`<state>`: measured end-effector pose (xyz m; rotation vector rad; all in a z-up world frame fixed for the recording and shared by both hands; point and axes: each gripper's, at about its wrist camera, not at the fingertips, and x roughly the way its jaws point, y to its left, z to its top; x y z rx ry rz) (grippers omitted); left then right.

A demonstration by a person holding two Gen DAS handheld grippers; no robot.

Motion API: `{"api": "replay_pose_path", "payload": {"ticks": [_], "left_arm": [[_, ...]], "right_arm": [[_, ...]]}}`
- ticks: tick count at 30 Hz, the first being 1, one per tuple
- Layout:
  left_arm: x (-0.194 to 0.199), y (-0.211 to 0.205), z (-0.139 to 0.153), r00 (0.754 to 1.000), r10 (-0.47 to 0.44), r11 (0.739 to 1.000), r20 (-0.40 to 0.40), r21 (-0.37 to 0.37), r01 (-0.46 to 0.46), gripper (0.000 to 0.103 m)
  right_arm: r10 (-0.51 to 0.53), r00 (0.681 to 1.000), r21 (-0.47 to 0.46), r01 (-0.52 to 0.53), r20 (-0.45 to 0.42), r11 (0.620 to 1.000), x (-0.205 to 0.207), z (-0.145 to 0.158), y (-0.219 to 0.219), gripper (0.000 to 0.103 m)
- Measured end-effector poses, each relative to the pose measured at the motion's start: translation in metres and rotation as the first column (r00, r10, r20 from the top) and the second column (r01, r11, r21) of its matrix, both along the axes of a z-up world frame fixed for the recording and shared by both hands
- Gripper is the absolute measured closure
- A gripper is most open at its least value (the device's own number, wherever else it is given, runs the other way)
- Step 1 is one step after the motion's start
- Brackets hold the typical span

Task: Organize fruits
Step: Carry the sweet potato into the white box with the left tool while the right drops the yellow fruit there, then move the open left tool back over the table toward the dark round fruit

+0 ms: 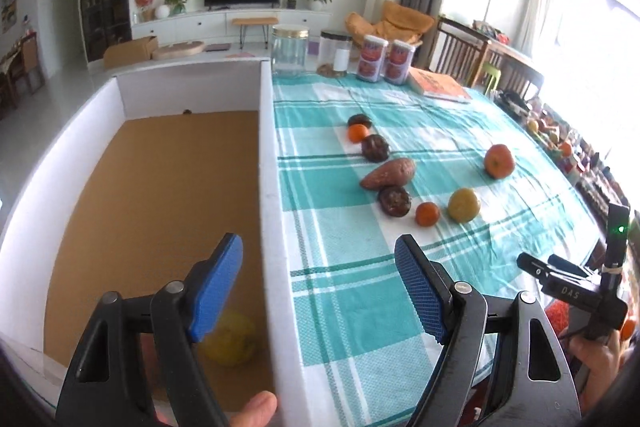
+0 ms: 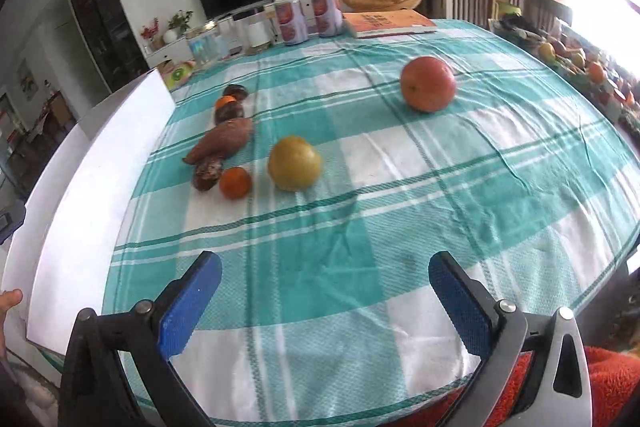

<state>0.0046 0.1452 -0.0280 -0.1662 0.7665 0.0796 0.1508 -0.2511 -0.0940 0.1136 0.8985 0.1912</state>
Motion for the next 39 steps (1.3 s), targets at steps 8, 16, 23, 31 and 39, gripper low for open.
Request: {"api": "replay_pose_path", "payload": {"ticks": [8,16,23,31,39], "left_arm": [[0.009,-0.018,-0.011,0.996,0.028,0.993,-0.082,0.121,-0.018,0.022],[0.016,-0.035,-0.013,0.996,0.02,0.993,-0.087,0.114,-0.01,0.022],[0.017,-0.044,-0.015,0.996,0.012,0.991,-0.085,0.136,-0.001,0.022],[-0.012,-0.047,0.023,0.967,0.176,0.966,0.186,0.155,-0.206,0.017],[-0.001,-0.104,0.027,0.986,-0.075,0.995,0.15,0.075,0.064,0.013]], "right_arm": [[-0.131,0.982,0.188,0.155,-0.133,0.97,0.021,-0.024,-0.05,0.0],[-0.22,0.968,0.173,0.24,-0.124,0.955,0.035,-0.033,-0.06,0.0],[-0.224,0.969,0.123,0.236,-0.108,0.964,0.033,-0.034,-0.053,0.0],[-0.224,0.969,0.141,0.237,-0.103,0.961,0.03,-0.033,-0.055,0.0],[-0.223,0.969,0.135,0.235,-0.103,0.963,0.029,-0.033,-0.055,0.0]]}}
